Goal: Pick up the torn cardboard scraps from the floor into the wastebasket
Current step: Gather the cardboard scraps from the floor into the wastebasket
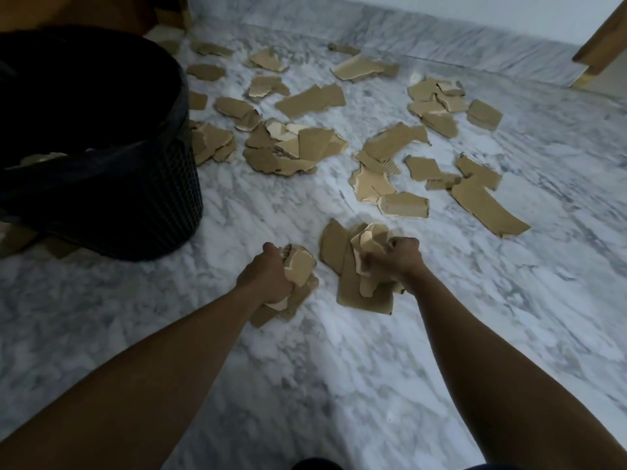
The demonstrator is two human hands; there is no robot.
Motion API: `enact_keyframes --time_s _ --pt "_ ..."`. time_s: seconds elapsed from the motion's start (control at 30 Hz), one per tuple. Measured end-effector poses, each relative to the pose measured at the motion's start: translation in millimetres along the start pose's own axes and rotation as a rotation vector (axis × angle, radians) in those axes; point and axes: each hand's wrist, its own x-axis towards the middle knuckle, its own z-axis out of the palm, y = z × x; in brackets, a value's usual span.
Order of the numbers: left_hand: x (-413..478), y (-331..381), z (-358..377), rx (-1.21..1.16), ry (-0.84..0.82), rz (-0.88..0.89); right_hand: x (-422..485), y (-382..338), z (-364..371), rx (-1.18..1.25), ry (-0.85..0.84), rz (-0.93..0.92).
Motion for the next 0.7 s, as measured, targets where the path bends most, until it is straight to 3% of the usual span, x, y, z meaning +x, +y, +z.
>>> enact_keyframes --time_s 0.23,0.4,0.53,0.7 --pt "1 -1 1 0.013 -0.003 -0.007 -12 -14 19 0.106 -0.023 -0.068" --pt "-1 -1 1 0.008 0.001 -0.014 -8 -26 29 -0.168 -0.098 -0.197" --pt "-2 -1 2 0.005 0.014 -0.016 -7 -34 31 -0.136 -0.192 -0.305" --pt "-3 -3 4 0.0 0.029 -0.013 -11 -34 37 -0.004 -0.249 -0.279"
